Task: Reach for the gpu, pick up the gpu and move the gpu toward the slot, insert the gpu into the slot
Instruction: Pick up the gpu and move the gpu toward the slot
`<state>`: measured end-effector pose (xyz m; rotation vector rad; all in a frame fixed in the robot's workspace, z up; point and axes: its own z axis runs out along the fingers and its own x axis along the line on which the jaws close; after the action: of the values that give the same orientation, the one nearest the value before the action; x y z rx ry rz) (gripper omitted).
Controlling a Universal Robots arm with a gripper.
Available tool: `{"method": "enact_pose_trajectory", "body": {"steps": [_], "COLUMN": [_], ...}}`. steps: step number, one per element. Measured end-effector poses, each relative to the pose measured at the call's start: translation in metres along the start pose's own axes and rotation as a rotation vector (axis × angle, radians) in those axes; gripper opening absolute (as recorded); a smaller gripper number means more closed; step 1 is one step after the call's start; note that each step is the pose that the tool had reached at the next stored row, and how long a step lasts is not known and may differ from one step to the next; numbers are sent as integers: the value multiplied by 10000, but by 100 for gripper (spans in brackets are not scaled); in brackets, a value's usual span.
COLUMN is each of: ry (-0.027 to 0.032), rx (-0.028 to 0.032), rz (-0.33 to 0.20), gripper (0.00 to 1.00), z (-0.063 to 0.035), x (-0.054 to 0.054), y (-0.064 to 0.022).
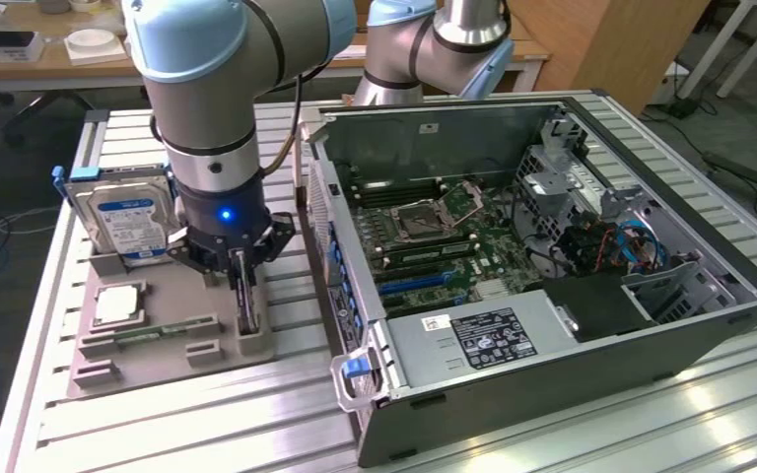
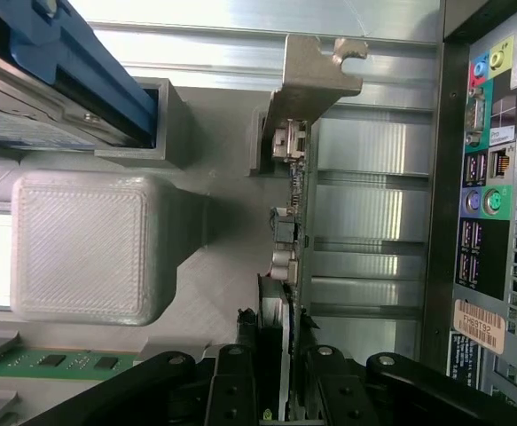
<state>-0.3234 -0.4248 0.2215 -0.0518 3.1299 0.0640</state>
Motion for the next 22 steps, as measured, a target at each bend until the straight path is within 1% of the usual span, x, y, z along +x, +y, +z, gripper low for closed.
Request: {"method": "enact_pose_trajectory", "body": {"steps": [13,22], "ry": [0,-1], "rx": [0,1], "rz": [0,0], "gripper": [27,27], "z": [0,-90], "x": [0,-1], "y": [0,4]}}
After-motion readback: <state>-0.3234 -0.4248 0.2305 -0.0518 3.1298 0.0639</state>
